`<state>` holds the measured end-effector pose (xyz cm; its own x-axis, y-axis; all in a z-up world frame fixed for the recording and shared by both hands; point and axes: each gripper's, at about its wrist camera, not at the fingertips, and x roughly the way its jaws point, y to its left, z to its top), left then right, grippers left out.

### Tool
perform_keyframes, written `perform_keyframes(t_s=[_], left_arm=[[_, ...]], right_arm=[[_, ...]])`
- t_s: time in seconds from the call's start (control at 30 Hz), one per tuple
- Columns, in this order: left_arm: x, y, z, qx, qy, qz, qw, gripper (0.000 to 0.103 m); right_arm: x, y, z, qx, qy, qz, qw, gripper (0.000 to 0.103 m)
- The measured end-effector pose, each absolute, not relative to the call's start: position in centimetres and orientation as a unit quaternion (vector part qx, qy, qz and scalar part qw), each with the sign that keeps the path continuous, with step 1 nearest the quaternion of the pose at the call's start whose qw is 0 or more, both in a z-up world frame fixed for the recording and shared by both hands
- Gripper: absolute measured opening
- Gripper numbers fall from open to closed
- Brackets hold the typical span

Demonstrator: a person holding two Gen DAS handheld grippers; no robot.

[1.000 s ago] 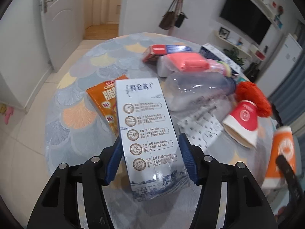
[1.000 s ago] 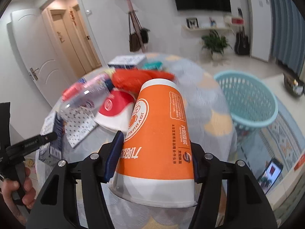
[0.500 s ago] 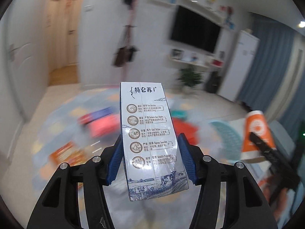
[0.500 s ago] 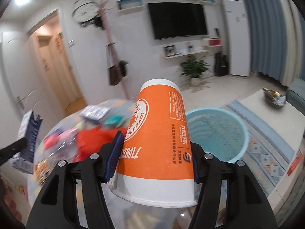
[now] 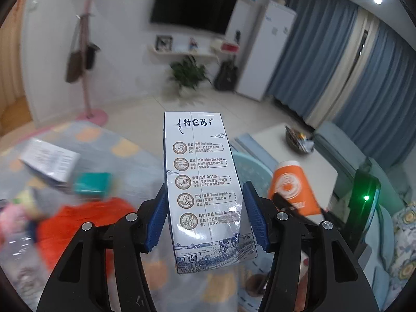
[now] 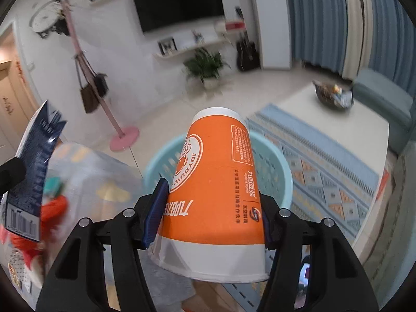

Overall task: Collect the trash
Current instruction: 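Carry both items over the blue basket and open both tools to drop them, then return to the table and grasp the orange plastic bag with the right tool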

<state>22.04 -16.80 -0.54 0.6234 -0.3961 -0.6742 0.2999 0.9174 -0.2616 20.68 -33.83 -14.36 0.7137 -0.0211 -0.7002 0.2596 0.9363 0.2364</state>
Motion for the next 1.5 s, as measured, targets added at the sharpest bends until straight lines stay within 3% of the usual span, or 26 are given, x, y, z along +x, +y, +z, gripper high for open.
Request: perform_keyframes(t_s=[0.37,0.4,0.47,0.77,1.2,1.5], left_arm=[[26.6,-22.2,-7.0,-0.036,0.462,-0.213,0.86,0.056],[26.6,-22.2,-7.0,-0.035,0.46,-0.21,0.862,0.057],[26.6,-21.8,-6.8,-0.036,0.453,-0.205,0.867,0.07],[22.4,-19.1,-3.7,-0.049,0.41,-0.209,0.886,0.071],[12.9,-8.1,3.2,-0.093,0.304,-0.164,0.934,0.071],[7.6,4.3,2.5,-0.112,0.299,-0.021,0.948,0.071]], right_arm=[[22.1,-36.5,-19.9,0.176,0.442,-0.106,0.873,0.059],[22.1,-36.5,-19.9,0.175,0.443,-0.107,0.873,0.06],[21.9,-36.8,-19.7,0.176,0.442,-0.108,0.873,0.061],[19.4,-37.0,-17.1,0.189,0.415,-0.108,0.883,0.063],[14.1,-26.8,-7.3,0.124,0.322,-0.013,0.939,0.063],[12.1,-18.1,-5.2,0.073,0.291,0.082,0.951,0.063]])
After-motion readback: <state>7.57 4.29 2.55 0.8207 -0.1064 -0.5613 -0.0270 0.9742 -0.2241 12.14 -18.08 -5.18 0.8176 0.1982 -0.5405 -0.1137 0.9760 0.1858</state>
